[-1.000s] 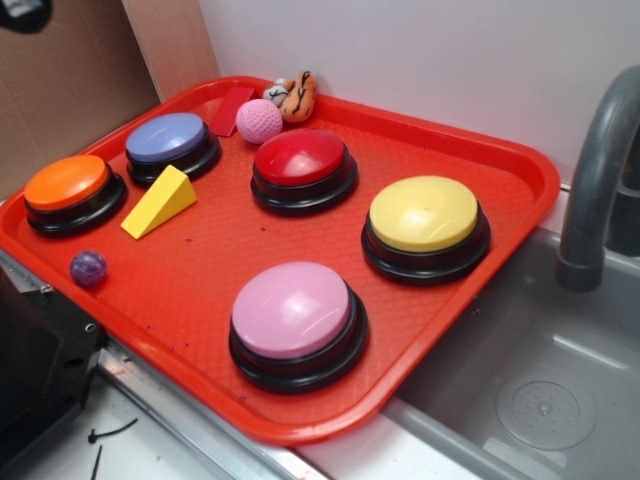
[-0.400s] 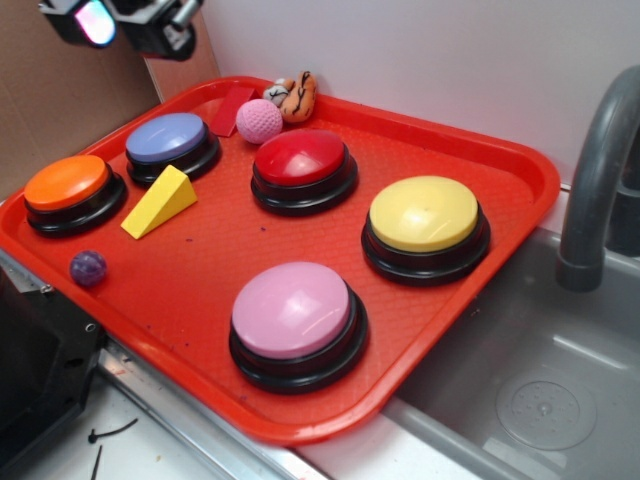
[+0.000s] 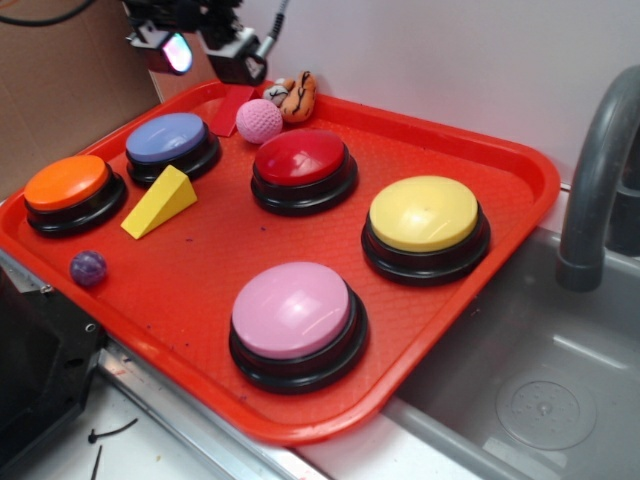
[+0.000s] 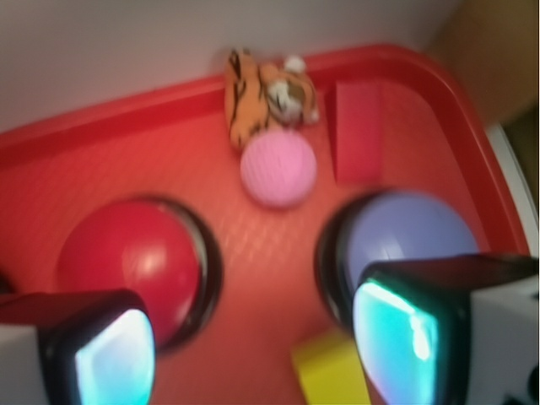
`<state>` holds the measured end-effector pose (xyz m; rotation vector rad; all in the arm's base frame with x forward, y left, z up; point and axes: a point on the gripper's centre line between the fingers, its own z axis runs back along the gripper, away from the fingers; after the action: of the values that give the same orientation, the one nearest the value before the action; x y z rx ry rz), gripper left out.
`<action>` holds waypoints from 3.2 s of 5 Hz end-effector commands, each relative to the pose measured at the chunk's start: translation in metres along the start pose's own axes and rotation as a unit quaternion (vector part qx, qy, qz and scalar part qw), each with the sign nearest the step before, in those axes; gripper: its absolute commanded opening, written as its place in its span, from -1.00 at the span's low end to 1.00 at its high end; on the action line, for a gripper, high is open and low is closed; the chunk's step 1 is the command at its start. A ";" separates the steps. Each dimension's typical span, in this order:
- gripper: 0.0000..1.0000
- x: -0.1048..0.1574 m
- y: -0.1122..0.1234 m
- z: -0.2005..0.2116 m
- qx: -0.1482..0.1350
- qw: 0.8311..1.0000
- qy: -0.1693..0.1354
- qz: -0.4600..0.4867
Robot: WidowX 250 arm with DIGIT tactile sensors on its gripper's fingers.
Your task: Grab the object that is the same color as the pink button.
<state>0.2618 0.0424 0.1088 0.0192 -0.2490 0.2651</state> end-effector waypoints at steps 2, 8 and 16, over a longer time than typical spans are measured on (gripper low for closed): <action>1.00 0.051 0.011 -0.032 0.043 0.998 -0.027 0.041; 0.52 0.053 0.027 -0.082 0.057 0.998 0.022 0.029; -1.00 -0.033 0.016 0.090 -0.034 0.993 0.113 -0.002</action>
<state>0.2017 0.0329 0.1759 -0.0772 0.0032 0.2519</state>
